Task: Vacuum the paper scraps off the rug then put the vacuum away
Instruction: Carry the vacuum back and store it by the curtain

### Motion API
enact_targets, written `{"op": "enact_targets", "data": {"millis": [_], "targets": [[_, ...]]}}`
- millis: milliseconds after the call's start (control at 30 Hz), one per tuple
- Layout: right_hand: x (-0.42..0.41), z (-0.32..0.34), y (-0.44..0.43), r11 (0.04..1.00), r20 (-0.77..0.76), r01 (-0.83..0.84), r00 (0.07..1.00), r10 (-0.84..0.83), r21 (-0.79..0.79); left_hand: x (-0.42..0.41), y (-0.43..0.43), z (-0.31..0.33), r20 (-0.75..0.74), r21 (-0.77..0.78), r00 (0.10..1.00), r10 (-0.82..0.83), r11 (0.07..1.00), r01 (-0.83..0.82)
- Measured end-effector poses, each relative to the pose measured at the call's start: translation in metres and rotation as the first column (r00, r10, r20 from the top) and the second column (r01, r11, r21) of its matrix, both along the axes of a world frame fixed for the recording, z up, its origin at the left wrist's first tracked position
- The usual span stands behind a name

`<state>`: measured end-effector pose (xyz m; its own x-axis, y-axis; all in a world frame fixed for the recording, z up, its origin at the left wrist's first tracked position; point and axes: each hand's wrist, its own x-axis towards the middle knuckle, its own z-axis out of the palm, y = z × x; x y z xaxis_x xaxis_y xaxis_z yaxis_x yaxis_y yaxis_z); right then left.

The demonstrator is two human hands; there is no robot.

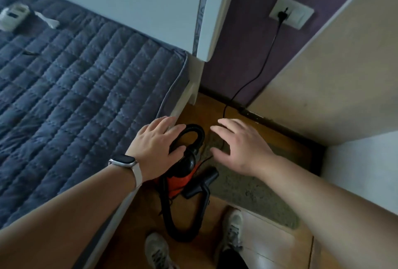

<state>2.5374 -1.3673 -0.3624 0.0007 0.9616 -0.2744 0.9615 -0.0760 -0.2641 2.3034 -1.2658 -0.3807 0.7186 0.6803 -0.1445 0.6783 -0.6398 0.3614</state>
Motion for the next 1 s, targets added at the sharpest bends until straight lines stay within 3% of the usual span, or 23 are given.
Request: {"op": "enact_targets", "data": {"millis": [200, 767, 1000], "targets": [[0.064, -0.002, 0.019, 0.997, 0.007, 0.076, 0.997, -0.076, 0.029, 0.061, 0.018, 0.000, 0.002, 0.021, 1.000, -0.025, 0.999, 0.025], [0.286, 0.018, 0.119, 0.961, -0.054, 0.246, 0.969, -0.241, 0.129, 0.316, 0.107, -0.006, -0.047, -0.126, 0.985, 0.169, 0.977, -0.174], [0.321, 0.003, 0.161, 0.925, -0.136, 0.359, 0.930, -0.342, 0.126, 0.384, 0.135, -0.019, 0.111, -0.403, 0.940, 0.324, 0.879, -0.255]]}}
